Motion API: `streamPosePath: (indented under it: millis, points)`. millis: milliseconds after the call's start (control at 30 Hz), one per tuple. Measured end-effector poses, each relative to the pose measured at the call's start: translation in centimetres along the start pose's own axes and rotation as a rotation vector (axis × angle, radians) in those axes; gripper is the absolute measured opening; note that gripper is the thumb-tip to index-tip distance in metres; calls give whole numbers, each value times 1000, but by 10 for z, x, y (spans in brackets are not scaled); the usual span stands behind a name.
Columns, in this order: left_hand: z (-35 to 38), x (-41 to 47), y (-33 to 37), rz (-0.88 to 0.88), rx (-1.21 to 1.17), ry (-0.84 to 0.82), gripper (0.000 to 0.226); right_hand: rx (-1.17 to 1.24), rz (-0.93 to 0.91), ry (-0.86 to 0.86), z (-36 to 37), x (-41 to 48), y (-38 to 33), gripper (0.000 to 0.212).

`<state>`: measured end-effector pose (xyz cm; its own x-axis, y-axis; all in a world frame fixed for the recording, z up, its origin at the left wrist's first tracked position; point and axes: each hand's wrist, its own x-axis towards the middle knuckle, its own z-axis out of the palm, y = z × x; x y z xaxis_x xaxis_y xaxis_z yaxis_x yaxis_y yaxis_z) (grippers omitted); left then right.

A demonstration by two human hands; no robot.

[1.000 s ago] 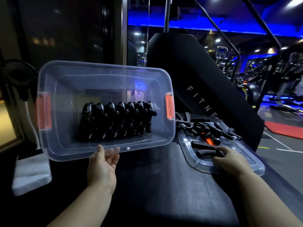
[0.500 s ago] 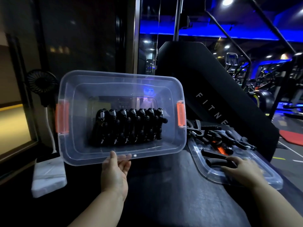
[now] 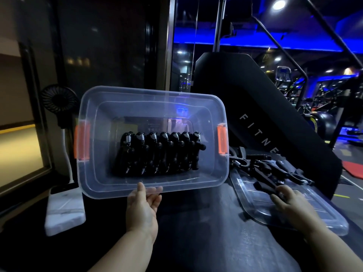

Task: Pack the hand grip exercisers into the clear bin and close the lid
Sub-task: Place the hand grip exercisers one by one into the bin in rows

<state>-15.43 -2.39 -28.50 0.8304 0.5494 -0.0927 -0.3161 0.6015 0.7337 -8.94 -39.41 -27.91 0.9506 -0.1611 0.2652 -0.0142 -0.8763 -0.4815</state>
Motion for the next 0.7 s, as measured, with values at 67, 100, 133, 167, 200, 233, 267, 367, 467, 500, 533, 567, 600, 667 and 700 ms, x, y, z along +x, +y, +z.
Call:
streamPosePath:
  millis: [67, 100, 133, 167, 200, 233, 267, 367, 467, 500, 533, 567, 600, 667, 700]
  points:
    - [-1, 1, 0, 1, 2, -4, 27, -28, -16, -42, 1, -1, -4, 22]
    - [-1, 1, -1, 1, 3, -5, 27, -55, -21, -57, 1, -2, -6, 22]
    - [-1, 1, -1, 1, 3, -6, 27, -77, -23, -68, 1, -3, -9, 21]
    - [-2, 1, -1, 0, 3, -5, 27, -85, -25, -75, 1, -5, -11, 19]
    - [-2, 2, -1, -1, 2, -5, 27, -78, -25, -80, 1, -6, -14, 19]
    - [-2, 2, -1, -2, 2, -6, 27, -61, -24, -82, 1, -8, -16, 19]
    - [-2, 2, -1, -2, 3, -8, 27, -37, -20, -80, 0, -9, -19, 18]
    - [-1, 1, 0, 7, 6, -17, 27, -20, -32, -70, -2, -11, -23, 19]
    - [1, 0, 0, 14, 4, -16, 25, 42, 7, -84, 1, -10, -29, 21]
    - [1, 0, 0, 15, 5, -14, 25, 107, 30, -73, 1, -10, -32, 17]
    - [1, 0, 0, 15, 5, -9, 25, 188, 46, -63, 1, -9, -35, 16]
    - [1, 0, 0, 14, 4, -4, 25, 275, 53, -56, -1, -10, -38, 18]
    - [0, 0, 0, 10, 2, 0, 24, 353, 53, -51, -3, -10, -41, 23]
    - [0, 1, -1, 4, 2, 4, 24, 473, 43, -44, -7, -14, -47, 32]
    - [0, 1, -1, 3, 4, 7, 24, 518, 39, -49, -10, -16, -51, 37]
